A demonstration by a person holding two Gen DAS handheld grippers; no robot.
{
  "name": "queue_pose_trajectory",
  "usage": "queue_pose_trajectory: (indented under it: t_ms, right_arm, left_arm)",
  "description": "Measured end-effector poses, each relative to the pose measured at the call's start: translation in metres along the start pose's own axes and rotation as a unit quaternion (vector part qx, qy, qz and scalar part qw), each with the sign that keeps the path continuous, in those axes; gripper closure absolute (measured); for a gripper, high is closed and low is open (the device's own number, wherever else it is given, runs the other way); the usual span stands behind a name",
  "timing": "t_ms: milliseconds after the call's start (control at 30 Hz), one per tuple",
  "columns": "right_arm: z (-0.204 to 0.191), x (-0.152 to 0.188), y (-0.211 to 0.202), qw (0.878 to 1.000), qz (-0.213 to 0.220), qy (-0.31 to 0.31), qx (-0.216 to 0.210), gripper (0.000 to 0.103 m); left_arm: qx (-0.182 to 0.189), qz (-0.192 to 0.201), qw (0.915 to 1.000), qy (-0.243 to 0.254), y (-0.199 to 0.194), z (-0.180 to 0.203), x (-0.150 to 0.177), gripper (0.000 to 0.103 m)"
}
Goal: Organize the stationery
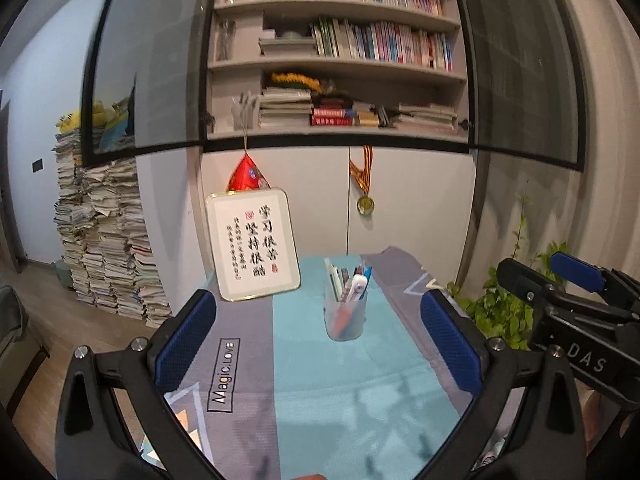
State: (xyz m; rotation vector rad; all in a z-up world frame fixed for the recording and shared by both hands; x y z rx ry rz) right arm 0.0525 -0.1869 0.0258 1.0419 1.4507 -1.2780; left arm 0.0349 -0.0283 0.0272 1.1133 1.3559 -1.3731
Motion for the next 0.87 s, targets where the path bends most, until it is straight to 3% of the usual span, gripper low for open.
queue_pose_trajectory:
  t_ms: [300, 867]
  right_arm:
    - [-0.004, -0.001, -0.020, 1.000, 0.014, 0.006, -0.001, 0.026]
    - [-0.003, -0.001, -0.027, 1.000, 0.019, 0.006, -0.001, 0.026]
  left_arm:
    - [0.002, 0.029, 0.9995, 0.009, -0.024, 0.003, -0.005, 0.001]
    - [0.001, 0.039, 0.9992, 0.011, -0.033, 0.005, -0.006, 0.001]
Point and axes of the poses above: each gripper's, at about its wrist camera, not at the fingertips, and y roughly the way its jaws point, z to its right, x to its underside, the point moved 5 cm from there along y, roughly the way its jaws point, and after that the axes turned 5 degrees about z, right-handed, at the moved point
